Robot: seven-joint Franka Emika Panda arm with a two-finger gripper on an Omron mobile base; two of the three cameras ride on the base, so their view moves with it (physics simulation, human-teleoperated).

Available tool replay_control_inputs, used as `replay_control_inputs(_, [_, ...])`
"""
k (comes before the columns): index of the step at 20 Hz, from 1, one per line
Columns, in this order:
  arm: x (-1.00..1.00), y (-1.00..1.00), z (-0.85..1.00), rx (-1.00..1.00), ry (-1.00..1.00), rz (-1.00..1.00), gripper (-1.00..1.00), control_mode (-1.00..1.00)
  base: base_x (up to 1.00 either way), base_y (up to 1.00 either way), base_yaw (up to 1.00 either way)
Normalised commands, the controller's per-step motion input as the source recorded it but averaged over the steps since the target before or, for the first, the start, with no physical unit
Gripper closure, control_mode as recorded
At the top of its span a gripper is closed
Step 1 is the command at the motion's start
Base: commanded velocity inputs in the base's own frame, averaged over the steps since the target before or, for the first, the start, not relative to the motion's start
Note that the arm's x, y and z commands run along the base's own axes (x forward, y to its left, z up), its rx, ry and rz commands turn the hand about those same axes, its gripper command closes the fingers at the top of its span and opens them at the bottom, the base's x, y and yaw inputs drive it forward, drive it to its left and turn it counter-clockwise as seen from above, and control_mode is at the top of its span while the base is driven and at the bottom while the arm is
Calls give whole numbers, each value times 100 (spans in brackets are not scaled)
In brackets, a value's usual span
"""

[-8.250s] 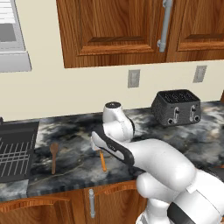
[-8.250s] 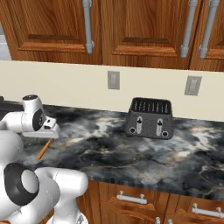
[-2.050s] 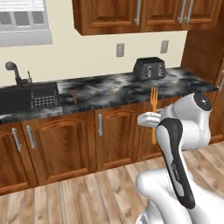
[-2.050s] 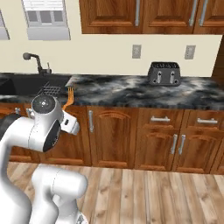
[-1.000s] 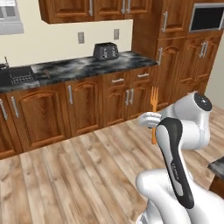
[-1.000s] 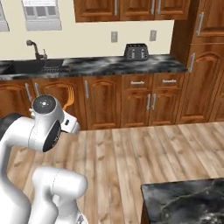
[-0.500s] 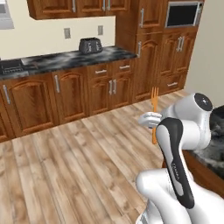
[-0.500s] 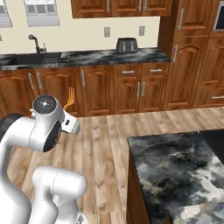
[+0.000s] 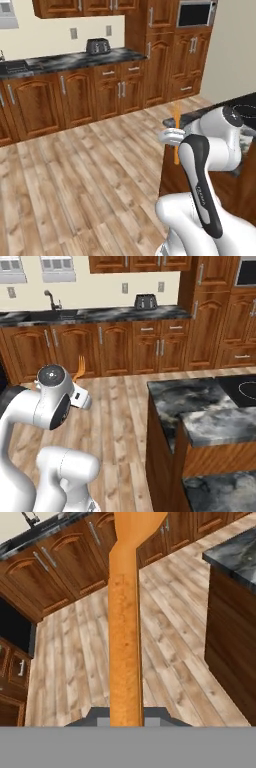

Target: Take the fork and place it on the left side of the plate. Then take the spoon and place it on the right side of the plate. Make sure they're directly next to the plate.

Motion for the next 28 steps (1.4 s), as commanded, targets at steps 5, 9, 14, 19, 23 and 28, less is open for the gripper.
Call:
replay_control_inputs(5, [0, 0, 0, 0, 0, 0, 100, 100, -100, 0, 0])
replay_control_inputs(9, [0, 0, 0, 0, 0, 0, 100, 100, -100, -6, 0])
replay_control_inputs(14, [0, 0, 0, 0, 0, 0, 100, 100, -100, -26, 4])
replay_control_inputs(19, [0, 0, 0, 0, 0, 0, 100, 100, -99, -48, 5])
replay_control_inputs(23, [0, 0, 0, 0, 0, 0, 100, 100, -88, -67, 4])
replay_control_inputs(28, [0, 0, 0, 0, 0, 0, 100, 100, -25, -78, 7])
